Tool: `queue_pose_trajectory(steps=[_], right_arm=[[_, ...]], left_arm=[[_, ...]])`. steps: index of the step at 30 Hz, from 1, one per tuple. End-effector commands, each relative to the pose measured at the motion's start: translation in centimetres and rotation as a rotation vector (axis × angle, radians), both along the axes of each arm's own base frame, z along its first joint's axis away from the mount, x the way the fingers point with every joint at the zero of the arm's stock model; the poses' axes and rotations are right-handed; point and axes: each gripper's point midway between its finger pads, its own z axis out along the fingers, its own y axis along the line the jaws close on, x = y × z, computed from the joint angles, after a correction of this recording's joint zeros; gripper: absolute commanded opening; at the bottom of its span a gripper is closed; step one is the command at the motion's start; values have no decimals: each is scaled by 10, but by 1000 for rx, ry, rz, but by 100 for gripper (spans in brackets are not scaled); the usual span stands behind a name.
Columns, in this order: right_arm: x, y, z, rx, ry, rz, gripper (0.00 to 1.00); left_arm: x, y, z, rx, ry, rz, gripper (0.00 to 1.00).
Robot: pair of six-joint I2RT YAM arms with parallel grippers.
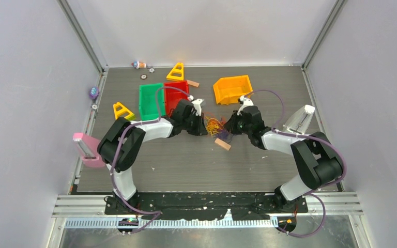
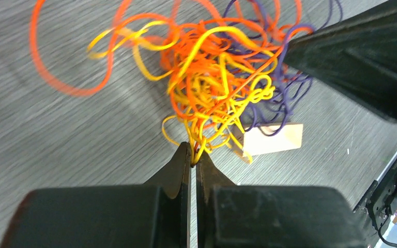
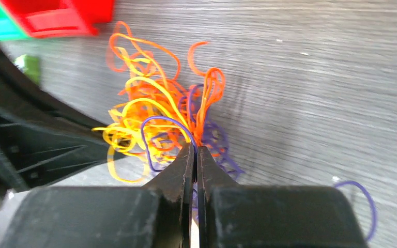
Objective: Untangle the cables
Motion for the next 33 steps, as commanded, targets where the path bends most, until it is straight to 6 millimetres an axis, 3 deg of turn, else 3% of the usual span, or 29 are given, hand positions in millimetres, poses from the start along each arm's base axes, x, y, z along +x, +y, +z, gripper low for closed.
queue_pose_trajectory(steps=[1, 9, 13, 18, 22, 25, 30, 33], right_arm=[[19, -34, 18, -114, -49, -178, 5], [15, -31, 30, -75, -111, -158, 8], [13, -25, 31, -49, -115, -130, 8], [13, -28, 31, -46, -121, -146, 8], [17, -46, 32, -95, -122, -244, 8], [20, -72, 34, -157, -127, -378, 6], [14, -103, 43, -186, -153, -534, 5], [11, -110, 48, -182, -170, -571, 5]], left_arm=[[10, 21, 25, -39, -70, 78, 0], [-16, 39, 46, -80, -81, 136, 0], [-8, 48, 50, -65, -158, 197, 0], [-5, 51, 42, -92, -199, 224, 0], [-3, 51, 46, -50, -200, 217, 0], [-1, 56, 47, -36, -212, 243, 0], [3, 73, 48, 8, -236, 322, 0], [6, 85, 54, 20, -272, 390, 0]])
